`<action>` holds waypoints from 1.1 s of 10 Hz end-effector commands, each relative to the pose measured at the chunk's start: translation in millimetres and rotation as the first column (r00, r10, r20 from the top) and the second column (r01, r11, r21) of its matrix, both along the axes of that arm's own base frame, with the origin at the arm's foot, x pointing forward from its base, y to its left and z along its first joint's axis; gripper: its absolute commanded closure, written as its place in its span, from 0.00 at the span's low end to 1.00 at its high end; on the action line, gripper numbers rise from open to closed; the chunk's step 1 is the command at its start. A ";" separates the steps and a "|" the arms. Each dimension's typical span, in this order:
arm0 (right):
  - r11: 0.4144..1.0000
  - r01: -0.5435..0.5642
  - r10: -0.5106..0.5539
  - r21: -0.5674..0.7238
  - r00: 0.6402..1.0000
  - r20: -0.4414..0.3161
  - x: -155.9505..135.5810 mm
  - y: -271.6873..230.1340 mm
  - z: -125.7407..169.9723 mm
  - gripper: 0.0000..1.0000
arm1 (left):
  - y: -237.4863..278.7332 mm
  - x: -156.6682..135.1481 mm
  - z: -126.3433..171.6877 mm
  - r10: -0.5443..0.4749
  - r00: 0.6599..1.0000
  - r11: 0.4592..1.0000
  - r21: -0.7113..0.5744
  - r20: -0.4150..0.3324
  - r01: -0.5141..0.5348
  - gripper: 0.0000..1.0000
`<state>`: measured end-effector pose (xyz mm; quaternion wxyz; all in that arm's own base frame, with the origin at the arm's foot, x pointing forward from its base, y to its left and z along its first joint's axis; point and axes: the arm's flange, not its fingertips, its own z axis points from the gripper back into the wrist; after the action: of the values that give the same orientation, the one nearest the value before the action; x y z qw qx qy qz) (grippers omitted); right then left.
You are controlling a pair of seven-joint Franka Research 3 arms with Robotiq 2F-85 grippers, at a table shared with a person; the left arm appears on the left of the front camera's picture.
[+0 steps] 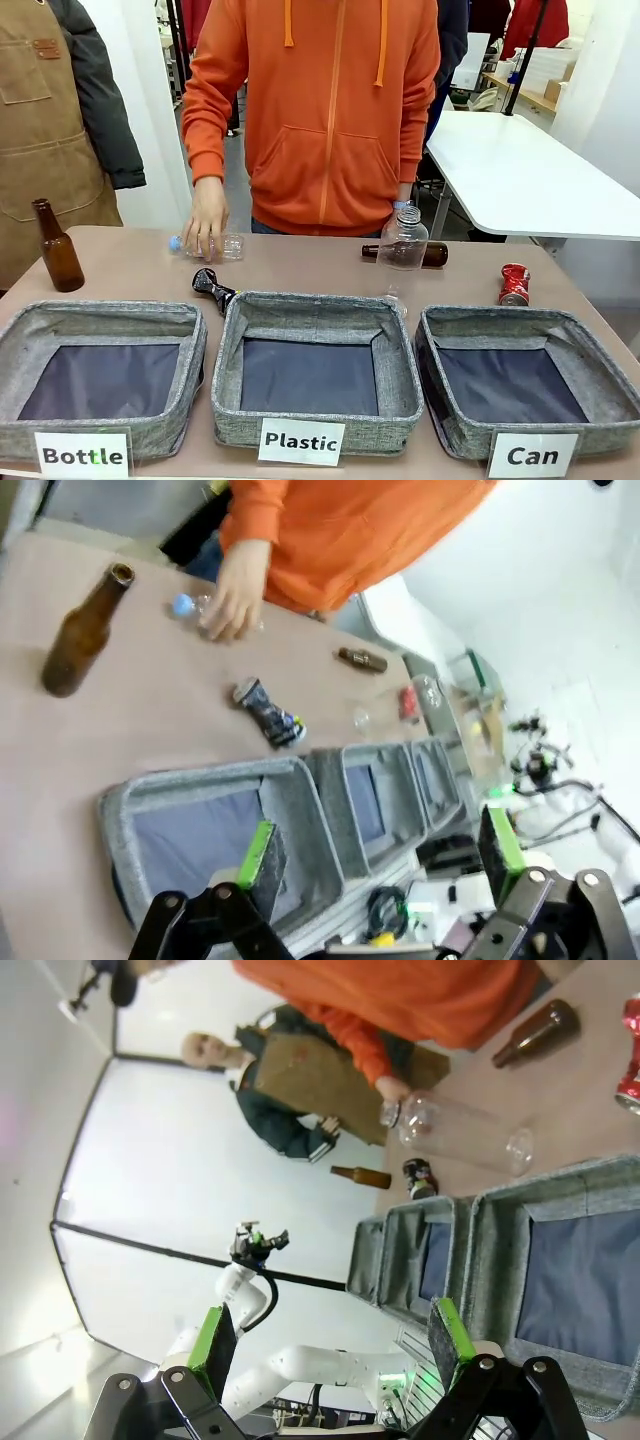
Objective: Sort the can waste into the basket.
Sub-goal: Pick up the can waste from the table and place it in the right Fabric basket.
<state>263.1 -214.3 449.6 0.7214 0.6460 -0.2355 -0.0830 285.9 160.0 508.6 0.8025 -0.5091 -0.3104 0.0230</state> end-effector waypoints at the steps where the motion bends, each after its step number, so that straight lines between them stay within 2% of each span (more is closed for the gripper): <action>1: 1.000 -0.009 0.009 -0.005 1.000 0.029 1.0 -3.1 1.2 0.00 | -6.8 34.5 11.0 -0.148 0.988 0.981 0.119 -0.051 0.153 0.00; 3: 1.000 -0.009 0.009 -0.005 1.000 0.029 1.0 -3.1 1.2 0.00 | -58.4 83.1 17.0 -0.171 0.970 0.942 0.261 -0.170 0.212 0.00; 5: 1.000 -0.009 0.009 -0.005 1.000 0.029 1.0 -3.1 1.2 0.00 | -105.4 109.5 13.4 -0.199 0.949 0.891 0.360 -0.244 0.279 0.00; 7: 1.000 -0.009 0.009 -0.005 1.000 0.029 1.0 -3.1 1.2 0.00 | -164.0 129.1 4.3 -0.218 0.923 0.809 0.470 -0.317 0.353 0.00; 8: 1.000 -0.009 0.009 -0.005 1.000 0.029 1.0 -3.1 1.2 0.00 | -187.8 140.9 -1.9 -0.164 0.934 0.783 0.534 -0.318 0.319 0.00; 10: 1.000 -0.009 0.009 -0.005 1.000 0.029 1.0 -3.1 1.2 0.00 | -216.7 159.2 -11.4 -0.212 0.913 0.736 0.558 -0.349 0.384 0.00; 11: 1.000 -0.009 0.009 -0.005 1.000 0.029 1.0 -3.1 1.2 0.00 | -207.5 159.3 -3.1 -0.236 0.907 0.760 0.515 -0.349 0.396 0.00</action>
<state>263.8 -214.9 449.5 0.7216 0.6462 -0.2344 -0.0817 438.9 -64.7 491.7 0.9455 -0.2685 -0.1121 -0.1463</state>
